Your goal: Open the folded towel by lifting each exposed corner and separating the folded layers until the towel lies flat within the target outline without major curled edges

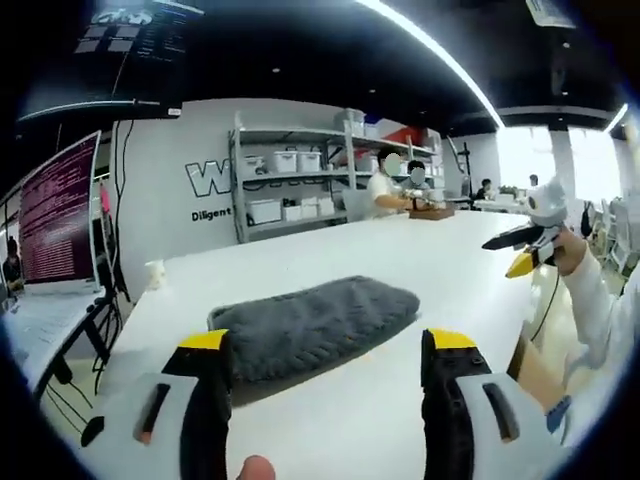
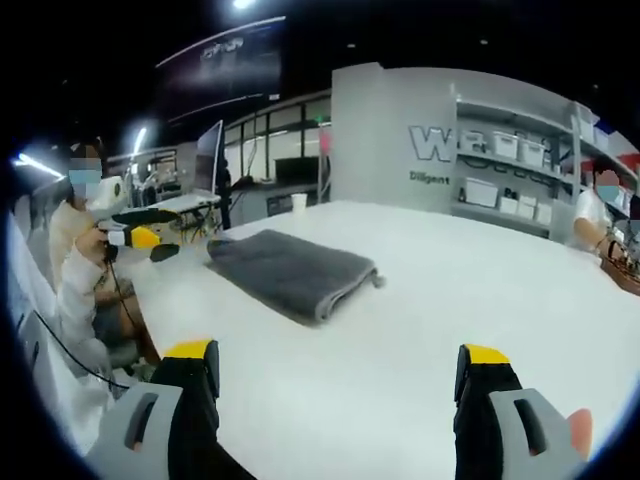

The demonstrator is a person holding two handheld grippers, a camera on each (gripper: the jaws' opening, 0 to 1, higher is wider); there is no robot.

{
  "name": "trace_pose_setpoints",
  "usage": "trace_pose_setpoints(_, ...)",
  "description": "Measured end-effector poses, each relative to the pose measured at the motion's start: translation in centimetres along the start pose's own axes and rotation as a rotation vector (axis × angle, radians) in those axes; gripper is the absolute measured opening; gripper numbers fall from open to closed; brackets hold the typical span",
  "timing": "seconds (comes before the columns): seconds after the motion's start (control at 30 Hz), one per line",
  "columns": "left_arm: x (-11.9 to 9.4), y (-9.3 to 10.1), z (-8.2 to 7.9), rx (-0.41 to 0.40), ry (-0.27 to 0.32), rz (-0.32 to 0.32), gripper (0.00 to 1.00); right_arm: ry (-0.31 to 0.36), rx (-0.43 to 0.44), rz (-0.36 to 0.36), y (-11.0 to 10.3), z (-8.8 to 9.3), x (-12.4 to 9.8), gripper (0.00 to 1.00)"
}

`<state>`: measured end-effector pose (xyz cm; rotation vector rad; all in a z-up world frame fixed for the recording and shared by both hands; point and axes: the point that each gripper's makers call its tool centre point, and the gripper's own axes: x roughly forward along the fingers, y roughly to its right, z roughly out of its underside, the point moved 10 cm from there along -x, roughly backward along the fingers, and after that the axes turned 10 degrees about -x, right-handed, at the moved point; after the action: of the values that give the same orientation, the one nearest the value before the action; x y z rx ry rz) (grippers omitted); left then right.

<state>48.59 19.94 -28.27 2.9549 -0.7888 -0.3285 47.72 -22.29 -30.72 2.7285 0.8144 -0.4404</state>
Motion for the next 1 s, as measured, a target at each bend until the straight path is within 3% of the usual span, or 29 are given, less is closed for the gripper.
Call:
trace_pose_setpoints(0.27,-0.4,-0.8,0.5,-0.026,-0.056,0.01,0.92,-0.021,0.008,0.029,-0.2,-0.1,0.3,0.99)
trace_pose_setpoints(0.47,-1.2,-0.7,0.3,-0.044,-0.072,0.012,1.0,-0.044,-0.012,0.0,-0.7,-0.2,1.4,0.99)
trace_pose_setpoints(0.7,-2.3,-1.3,0.1,-0.052,-0.096,0.009,1.0,-0.034,-0.049,-0.031,-1.0,-1.0,2.6,0.99)
trace_pose_setpoints(1.0,-3.2,-2.4,0.1,-0.067,-0.098,0.003,1.0,-0.075,-0.079,-0.06,-1.0,-1.7,5.5,0.97)
